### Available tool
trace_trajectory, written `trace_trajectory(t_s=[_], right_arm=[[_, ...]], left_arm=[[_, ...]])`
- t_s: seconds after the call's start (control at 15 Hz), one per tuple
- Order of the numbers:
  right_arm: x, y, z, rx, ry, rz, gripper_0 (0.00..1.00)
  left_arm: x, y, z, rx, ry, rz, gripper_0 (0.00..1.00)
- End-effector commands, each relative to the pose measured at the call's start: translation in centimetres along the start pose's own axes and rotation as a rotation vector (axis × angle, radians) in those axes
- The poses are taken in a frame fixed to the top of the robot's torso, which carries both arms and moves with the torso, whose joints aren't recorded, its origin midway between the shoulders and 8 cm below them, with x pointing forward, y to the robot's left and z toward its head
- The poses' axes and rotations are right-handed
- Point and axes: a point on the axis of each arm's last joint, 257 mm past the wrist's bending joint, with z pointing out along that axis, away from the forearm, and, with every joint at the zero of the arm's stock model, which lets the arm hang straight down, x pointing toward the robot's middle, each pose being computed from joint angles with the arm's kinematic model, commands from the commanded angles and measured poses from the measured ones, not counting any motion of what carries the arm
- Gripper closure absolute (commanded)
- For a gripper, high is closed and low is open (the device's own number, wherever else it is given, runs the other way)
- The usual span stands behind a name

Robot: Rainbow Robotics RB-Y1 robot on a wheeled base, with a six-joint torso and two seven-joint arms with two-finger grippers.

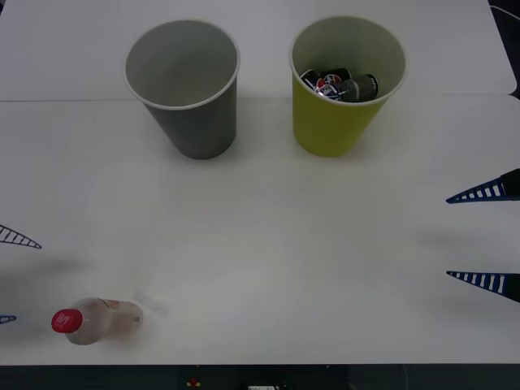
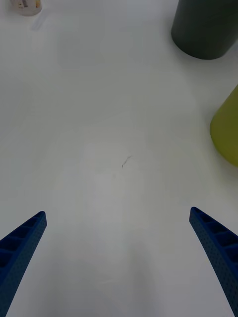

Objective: Put the can into the green bin and the plastic bottle into the gray bin

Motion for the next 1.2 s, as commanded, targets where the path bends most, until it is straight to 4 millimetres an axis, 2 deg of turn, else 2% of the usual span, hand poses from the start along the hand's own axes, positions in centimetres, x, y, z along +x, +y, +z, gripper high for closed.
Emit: trace_trajectory(t_s=[0.07, 0.2, 0.33, 0.47, 0.67, 1.0, 1.2], right_arm=[[0.0, 0.0, 0.0, 0.000, 0.000, 0.000, 0.00], [0.0, 0.0, 0.0, 0.000, 0.000, 0.000, 0.00], [0.0, 0.0, 0.0, 0.000, 0.000, 0.000, 0.00], [0.0, 0.0, 0.0, 0.000, 0.000, 0.000, 0.00], [0.0, 0.0, 0.0, 0.000, 0.000, 0.000, 0.00], [0.0, 0.0, 0.0, 0.000, 0.000, 0.000, 0.00], [0.0, 0.0, 0.0, 0.000, 0.000, 0.000, 0.00]], left_arm=[[0.5, -1.5, 0.4, 0.031, -0.001, -0.010, 0.00], [0.3, -2.5, 1.7, 0.043, -0.040, -0.039, 0.00], [-0.2, -2.9, 3.7, 0.055, -0.089, -0.056, 0.00], [-1.2, -3.4, 6.6, 0.060, -0.169, -0.087, 0.00], [-2.4, -4.1, 9.3, 0.061, -0.245, -0.140, 0.00], [-3.6, -3.4, 12.1, 0.040, -0.295, -0.153, 0.00], [-3.4, -3.4, 12.4, 0.037, -0.289, -0.154, 0.00]])
